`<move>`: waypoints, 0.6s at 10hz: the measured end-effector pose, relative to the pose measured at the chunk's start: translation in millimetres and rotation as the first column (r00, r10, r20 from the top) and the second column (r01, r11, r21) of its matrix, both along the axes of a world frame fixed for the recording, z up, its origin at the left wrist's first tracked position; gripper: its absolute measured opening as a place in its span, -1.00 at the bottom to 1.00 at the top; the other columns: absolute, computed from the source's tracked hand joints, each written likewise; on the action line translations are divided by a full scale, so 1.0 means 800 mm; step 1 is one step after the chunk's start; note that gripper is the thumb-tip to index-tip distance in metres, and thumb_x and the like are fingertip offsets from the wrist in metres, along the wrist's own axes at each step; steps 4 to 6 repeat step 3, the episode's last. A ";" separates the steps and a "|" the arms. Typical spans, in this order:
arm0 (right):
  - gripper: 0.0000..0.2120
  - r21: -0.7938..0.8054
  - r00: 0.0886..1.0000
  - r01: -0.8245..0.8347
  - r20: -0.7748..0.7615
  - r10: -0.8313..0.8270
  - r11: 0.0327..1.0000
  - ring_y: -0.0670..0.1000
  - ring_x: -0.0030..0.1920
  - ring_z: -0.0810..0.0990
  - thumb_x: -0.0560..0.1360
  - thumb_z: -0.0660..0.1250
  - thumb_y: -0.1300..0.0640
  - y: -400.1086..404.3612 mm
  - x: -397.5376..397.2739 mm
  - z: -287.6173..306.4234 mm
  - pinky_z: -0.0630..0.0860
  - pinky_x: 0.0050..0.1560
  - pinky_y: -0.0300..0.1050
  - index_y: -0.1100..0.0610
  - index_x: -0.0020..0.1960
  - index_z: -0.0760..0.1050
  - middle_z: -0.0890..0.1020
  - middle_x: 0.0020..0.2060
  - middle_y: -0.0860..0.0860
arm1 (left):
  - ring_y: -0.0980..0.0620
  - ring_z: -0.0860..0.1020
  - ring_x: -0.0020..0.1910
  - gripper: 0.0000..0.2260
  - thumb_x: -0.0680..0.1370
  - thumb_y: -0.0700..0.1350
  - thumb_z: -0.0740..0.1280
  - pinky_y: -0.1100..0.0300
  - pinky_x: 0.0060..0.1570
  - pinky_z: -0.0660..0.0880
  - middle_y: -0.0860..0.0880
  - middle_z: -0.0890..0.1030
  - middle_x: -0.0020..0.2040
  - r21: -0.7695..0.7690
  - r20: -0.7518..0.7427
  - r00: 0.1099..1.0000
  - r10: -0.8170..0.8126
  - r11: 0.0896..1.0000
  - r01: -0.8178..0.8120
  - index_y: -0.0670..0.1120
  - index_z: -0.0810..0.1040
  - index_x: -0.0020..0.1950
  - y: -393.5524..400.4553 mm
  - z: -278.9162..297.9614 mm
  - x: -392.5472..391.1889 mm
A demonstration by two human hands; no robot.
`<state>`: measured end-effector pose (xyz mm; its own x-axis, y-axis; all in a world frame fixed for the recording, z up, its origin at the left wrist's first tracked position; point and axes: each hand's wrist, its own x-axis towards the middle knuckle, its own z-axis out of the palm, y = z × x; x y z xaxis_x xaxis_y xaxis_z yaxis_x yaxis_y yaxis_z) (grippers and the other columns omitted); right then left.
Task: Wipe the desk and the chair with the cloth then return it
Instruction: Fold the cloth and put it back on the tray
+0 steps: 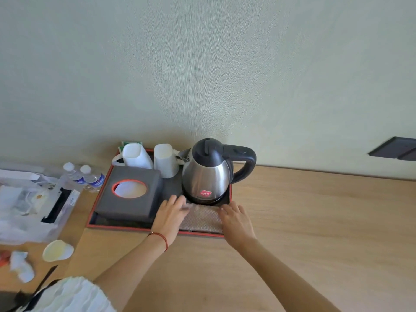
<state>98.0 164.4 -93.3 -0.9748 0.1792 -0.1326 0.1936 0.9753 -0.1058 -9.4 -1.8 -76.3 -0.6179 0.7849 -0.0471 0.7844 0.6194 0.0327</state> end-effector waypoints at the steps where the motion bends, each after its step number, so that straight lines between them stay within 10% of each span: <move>1: -0.54 0.003 0.999 0.035 0.019 -0.035 0.999 0.18 0.22 0.41 0.39 0.22 0.38 0.004 0.005 -0.004 0.34 0.27 0.02 0.17 0.27 0.43 0.56 0.18 0.08 | -0.14 0.52 0.05 -0.55 0.40 -0.37 0.30 0.04 -0.05 0.50 -0.05 0.57 0.10 -0.034 0.001 1.000 0.029 0.999 -0.029 -0.02 0.57 0.22 -0.003 -0.012 -0.005; 2: -0.58 0.009 0.998 0.019 0.061 -0.020 1.000 0.18 0.24 0.39 0.40 0.21 0.39 -0.001 -0.002 0.005 0.32 0.24 0.02 0.18 0.24 0.45 0.57 0.16 0.10 | -0.12 0.35 0.23 -0.51 0.52 -0.35 0.14 0.05 0.12 0.35 -0.02 0.41 0.29 -0.161 0.077 0.996 0.047 0.986 -0.034 0.01 0.35 0.41 0.003 -0.014 -0.011; 6: -0.68 -0.177 0.971 0.223 0.126 -0.203 0.959 0.17 0.17 0.48 0.44 0.21 0.34 -0.001 -0.007 0.039 0.41 0.13 0.00 0.15 0.14 0.53 0.60 0.07 0.10 | -0.06 0.37 0.18 -0.65 0.54 -0.22 0.24 0.09 0.12 0.39 0.02 0.48 0.23 -0.046 0.190 0.971 0.144 0.989 -0.138 0.04 0.49 0.30 0.004 0.004 -0.013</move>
